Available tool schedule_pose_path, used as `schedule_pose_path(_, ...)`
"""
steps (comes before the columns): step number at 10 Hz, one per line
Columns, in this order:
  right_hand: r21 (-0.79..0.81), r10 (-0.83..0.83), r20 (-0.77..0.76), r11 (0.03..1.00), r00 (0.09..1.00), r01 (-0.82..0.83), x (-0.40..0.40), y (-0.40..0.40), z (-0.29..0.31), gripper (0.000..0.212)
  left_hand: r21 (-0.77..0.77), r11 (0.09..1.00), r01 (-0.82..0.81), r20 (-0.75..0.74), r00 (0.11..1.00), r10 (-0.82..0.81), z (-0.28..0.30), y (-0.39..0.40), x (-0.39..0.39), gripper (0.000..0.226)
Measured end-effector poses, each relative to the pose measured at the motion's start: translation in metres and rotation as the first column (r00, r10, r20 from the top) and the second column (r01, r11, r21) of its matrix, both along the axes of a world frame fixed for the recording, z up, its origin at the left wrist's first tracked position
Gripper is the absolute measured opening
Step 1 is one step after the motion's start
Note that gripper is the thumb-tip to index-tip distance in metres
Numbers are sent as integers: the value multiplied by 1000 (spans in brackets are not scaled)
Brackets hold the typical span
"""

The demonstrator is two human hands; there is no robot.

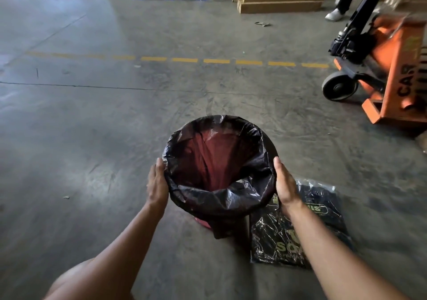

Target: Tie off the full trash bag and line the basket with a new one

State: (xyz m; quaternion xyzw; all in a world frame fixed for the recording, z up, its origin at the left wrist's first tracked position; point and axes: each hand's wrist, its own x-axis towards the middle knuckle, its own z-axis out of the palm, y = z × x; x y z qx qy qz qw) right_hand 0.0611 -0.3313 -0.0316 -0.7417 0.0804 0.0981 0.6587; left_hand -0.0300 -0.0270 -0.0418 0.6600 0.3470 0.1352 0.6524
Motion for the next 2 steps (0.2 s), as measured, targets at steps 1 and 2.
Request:
schedule_pose_path(1,-214,117,29,971,993,-108,11,-25,16,47,141,990,-27,-66,997,37,10,28,1,50)
schedule_pose_path(2,-395,272,-130,868,953,-302,34,-87,43,39,133,977,164,-71,985,-156,42,78,-11,29)
